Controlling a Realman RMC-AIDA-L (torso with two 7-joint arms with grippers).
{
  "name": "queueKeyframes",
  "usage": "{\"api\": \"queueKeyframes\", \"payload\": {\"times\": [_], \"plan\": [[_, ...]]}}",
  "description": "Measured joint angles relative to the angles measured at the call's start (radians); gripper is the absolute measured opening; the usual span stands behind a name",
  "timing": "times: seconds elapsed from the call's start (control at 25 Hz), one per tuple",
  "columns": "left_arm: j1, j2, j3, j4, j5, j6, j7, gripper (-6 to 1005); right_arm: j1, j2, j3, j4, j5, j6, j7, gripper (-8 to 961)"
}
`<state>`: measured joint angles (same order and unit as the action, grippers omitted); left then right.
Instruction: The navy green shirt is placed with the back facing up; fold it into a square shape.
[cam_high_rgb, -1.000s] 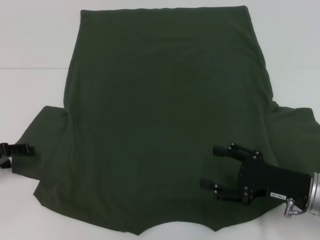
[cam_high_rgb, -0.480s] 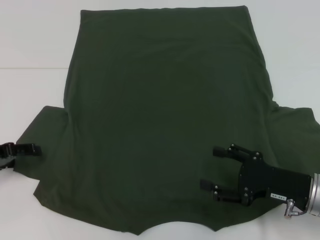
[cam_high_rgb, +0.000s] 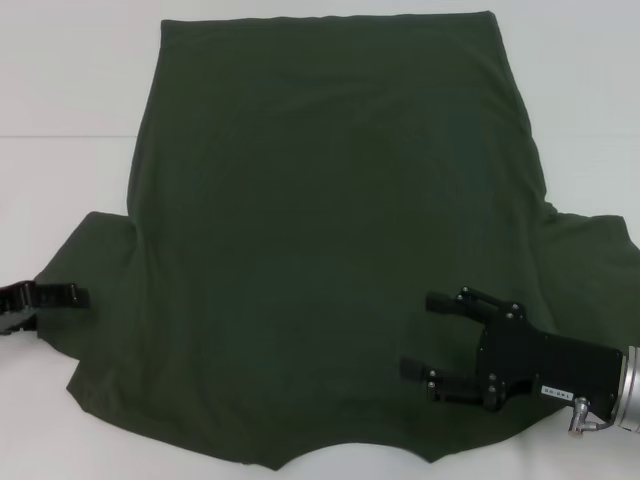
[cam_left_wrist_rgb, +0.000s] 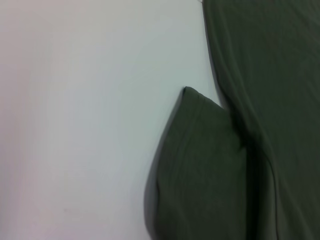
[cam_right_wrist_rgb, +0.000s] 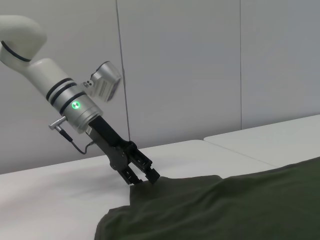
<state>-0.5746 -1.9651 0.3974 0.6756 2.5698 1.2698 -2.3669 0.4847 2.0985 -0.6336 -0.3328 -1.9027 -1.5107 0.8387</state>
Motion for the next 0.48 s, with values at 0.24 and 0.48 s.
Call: {"api": "queueKeyframes", "payload": {"times": [0.24, 0.48], "plan": [[0.004, -0.014, 0.007, 0.020, 0.006, -0.029, 0.043, 823, 0.001, 0.000, 0.000, 0.000, 0.002, 0.000, 0.000, 915], [0.000, -0.022, 0.022, 0.025, 0.007, -0.051, 0.042, 716, 0.002, 0.000, 0.000, 0.000, 0.002, 0.000, 0.002, 915]]}}
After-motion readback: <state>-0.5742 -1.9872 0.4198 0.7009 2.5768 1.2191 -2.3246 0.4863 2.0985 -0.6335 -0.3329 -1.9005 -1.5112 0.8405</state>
